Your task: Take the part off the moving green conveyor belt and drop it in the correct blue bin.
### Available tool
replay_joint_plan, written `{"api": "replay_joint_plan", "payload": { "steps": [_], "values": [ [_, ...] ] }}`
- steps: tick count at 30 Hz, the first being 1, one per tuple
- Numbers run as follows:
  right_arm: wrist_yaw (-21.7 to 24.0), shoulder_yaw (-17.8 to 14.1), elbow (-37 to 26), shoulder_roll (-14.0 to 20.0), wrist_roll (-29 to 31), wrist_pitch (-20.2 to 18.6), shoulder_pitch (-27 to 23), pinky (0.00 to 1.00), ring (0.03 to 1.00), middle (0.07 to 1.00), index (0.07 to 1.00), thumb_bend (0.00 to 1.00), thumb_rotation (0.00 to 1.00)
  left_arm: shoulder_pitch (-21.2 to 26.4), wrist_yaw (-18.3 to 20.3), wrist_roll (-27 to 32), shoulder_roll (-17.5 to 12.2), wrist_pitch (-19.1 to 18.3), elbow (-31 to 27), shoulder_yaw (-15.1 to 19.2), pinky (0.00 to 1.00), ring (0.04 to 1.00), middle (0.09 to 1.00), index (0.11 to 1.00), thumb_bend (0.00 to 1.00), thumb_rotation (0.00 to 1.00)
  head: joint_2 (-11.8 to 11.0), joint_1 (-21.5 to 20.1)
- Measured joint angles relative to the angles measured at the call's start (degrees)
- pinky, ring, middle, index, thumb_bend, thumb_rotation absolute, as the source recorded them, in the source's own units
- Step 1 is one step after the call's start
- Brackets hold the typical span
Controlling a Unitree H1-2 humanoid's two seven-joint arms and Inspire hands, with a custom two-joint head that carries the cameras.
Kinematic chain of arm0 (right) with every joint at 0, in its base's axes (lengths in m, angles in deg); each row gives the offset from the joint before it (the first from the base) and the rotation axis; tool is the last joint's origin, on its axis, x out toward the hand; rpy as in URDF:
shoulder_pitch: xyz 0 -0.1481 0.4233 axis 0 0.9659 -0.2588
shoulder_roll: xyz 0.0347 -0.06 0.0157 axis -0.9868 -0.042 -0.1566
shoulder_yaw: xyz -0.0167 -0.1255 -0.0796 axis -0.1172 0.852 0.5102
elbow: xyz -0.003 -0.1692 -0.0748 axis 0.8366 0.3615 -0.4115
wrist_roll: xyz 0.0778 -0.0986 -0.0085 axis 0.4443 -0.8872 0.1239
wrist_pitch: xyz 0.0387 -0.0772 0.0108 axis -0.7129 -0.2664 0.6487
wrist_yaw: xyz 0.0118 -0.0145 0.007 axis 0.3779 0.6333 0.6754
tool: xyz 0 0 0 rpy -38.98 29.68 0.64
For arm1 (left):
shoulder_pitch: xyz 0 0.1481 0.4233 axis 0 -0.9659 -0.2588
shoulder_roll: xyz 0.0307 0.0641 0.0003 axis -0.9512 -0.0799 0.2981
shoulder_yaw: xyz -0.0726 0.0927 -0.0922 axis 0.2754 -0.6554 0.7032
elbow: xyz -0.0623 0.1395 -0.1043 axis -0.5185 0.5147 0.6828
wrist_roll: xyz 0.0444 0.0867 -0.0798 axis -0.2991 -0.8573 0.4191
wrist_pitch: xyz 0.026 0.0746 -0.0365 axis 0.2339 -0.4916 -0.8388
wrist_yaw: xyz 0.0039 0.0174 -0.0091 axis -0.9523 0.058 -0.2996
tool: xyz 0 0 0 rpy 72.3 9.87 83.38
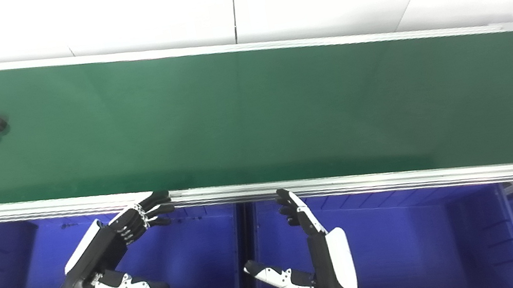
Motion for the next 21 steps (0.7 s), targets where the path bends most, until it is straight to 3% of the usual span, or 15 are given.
{"api": "replay_joint_plan", "payload": {
  "steps": [3,8,10,12,14,16,18,19,21],
  "values": [
    [-0.46,0.75,0.16,0.59,0.64,0.1,-0.31,0.72,0.782,0.826,0.877,0.76,0.53,-0.19,1.06,-0.1,1.07,0.0,0.44,1.2,0.77,0.842,0.89,0.87,0.75,0.16,-0.97,0.62],
    [-2.42,2.66,0.83,2.03,2.61,0.87,-1.09,0.72,0.783,0.826,0.874,0.75,0.51,-0.23,2.03,-1.47,2.45,0.0,2.63,1.68,0.78,0.846,0.896,0.865,0.76,0.17,-5.71,4.48],
    [-2.77,3.14,1.03,2.46,3.83,1.21,-1.28,0.71,0.778,0.824,0.874,0.74,0.48,-0.27,1.96,-2.25,3.1,0.0,2.89,1.56,0.78,0.844,0.888,0.857,0.77,0.17,-6.24,4.93],
    [-3.28,3.96,1.19,3.09,4.6,1.32,-1.65,0.7,0.77,0.821,0.873,0.74,0.49,-0.17,1.34,-3.39,3.43,0.02,3.67,1.07,0.76,0.829,0.875,0.846,0.79,0.18,-8.87,7.37],
    [-5.08,4.98,1.4,3.87,4.99,1.57,-2.13,0.69,0.767,0.82,0.871,0.75,0.5,-0.16,-0.07,-4.83,3.43,0.01,4.27,0.34,0.75,0.822,0.87,0.841,0.79,0.18,-9.41,8.09],
    [-6.16,6.27,1.63,4.85,6.23,2.09,-2.68,0.68,0.761,0.819,0.865,0.76,0.48,-0.12,-1.46,-5.37,3.42,0.01,4.67,-0.76,0.74,0.816,0.862,0.838,0.81,0.18,-11.6,12.73],
    [-7.72,7.83,1.89,6.06,7.99,2.42,-3.41,0.64,0.743,0.82,0.866,0.76,0.47,0.05,-2.72,-5.54,3.41,0.01,5.69,-1.89,0.73,0.805,0.851,0.83,0.82,0.18,-11.78,13.28],
    [-8.4,8.58,1.98,6.54,8.54,2.5,-3.74,0.63,0.745,0.821,0.865,0.76,0.47,0.16,-3.47,-6.22,3.39,0.0,6.15,-2.45,0.71,0.8,0.847,0.825,0.82,0.19,-13.17,17.37],
    [-10.19,9.95,2.07,7.47,9.37,2.58,-4.41,0.64,0.757,0.826,0.865,0.76,0.45,0.18,-5.76,-7.26,3.05,-0.02,6.3,-4.4,0.7,0.792,0.841,0.815,0.83,0.19,-13.8,20.38]
  ]
}}
